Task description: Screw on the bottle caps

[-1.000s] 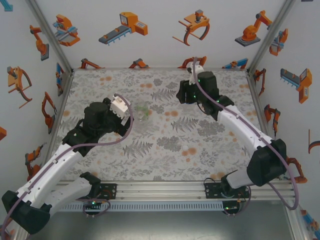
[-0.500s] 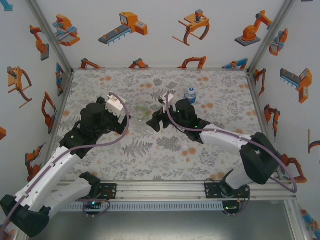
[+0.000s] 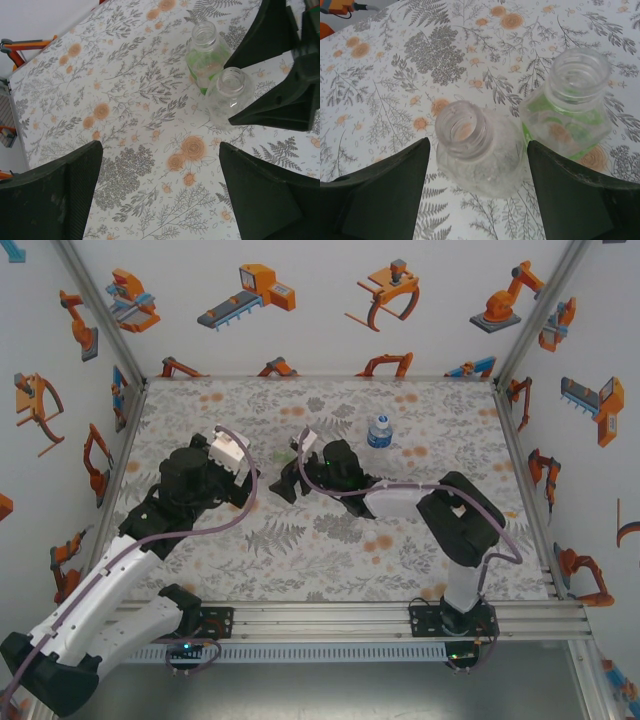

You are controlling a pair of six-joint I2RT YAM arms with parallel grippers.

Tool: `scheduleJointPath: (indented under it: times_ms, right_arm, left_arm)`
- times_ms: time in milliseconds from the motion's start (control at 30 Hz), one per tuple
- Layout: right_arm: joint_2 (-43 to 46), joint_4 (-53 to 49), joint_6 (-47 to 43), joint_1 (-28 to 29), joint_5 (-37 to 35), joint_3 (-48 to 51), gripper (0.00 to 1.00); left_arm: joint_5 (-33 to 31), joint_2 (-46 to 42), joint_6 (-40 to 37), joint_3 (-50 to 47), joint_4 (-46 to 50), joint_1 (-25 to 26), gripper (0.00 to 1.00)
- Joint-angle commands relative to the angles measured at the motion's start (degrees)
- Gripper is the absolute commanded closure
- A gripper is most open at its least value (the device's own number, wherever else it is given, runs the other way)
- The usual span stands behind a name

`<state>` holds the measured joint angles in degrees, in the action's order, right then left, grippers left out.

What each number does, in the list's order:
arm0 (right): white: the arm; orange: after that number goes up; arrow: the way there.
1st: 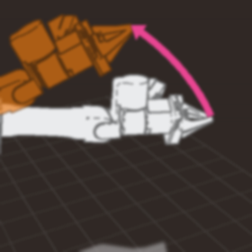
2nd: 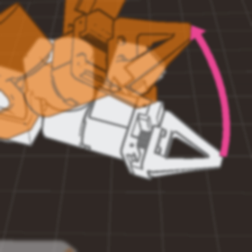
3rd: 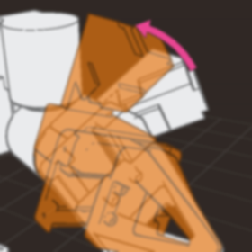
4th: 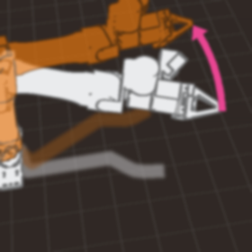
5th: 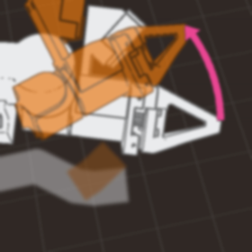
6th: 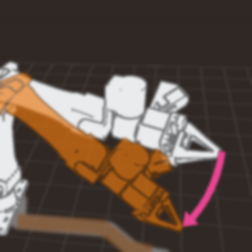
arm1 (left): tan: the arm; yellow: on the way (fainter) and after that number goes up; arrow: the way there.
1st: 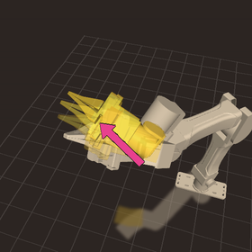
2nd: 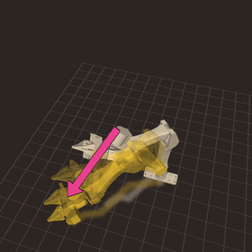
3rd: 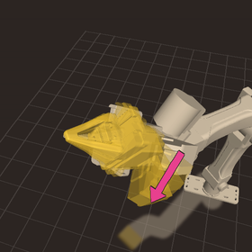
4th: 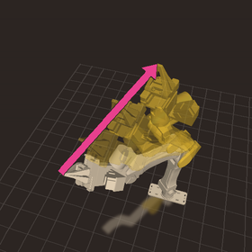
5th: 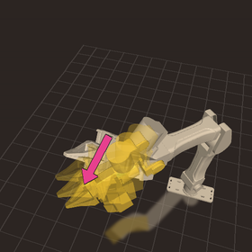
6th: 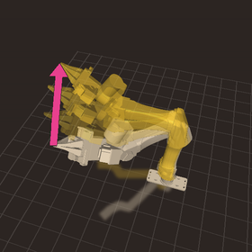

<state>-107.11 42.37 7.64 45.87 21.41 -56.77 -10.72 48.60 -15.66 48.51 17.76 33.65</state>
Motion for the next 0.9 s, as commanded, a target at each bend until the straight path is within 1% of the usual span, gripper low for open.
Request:
scheduleJointPath:
  times_ms: [0, 167, 267, 400, 533, 633, 733, 867]
  right_arm:
    - [-3.01, 5.75, 1.31, 0.58, -0.12, -2.66, 0.3]
    - [-5.6, 6.75, 1.97, 0.86, -2.56, -3.51, 0.33]
    - [-5.95, 6.76, 1.97, 0.89, -3.22, -3.48, 0.4]
    - [-4.26, 6.85, 2.03, 0.89, -3.28, -1.96, 0.48]
    - [-0.46, 6.85, 2.19, 1.04, -4.08, 1.12, 0.53]
    - [4.26, 6.83, 3.22, 1.07, -4.66, 4.77, 0.55]
    - [10.37, 6.55, 4.35, 1.07, -5.12, 8.94, 0.57]
    - [20.72, 2.52, 5.36, 0.98, -4.31, 13.22, 0.58]
  left_arm:
    - [0.11, -0.25, 0.32, -0.59, -1.46, -0.43, 0.1]
    - [0.08, -0.21, 0.3, -0.79, -1.64, -0.51, 0.1]
    - [0.34, -0.08, 0.21, -0.71, -1.52, -0.54, 0.1]
    - [1.44, 0.08, 0.37, -0.61, -1.5, -0.52, 0.1]
    - [3.53, -0.08, 0.54, -0.53, -1.58, -0.51, 0.1]
    - [8.41, -1.14, 0.54, -0.82, -1.77, -0.51, 0.1]
    - [14.77, -2.94, 0.63, -1.69, -3.21, -0.51, 0.1]
    - [23.46, -5.72, 1.58, -3.63, -6.97, -0.54, 0.09]
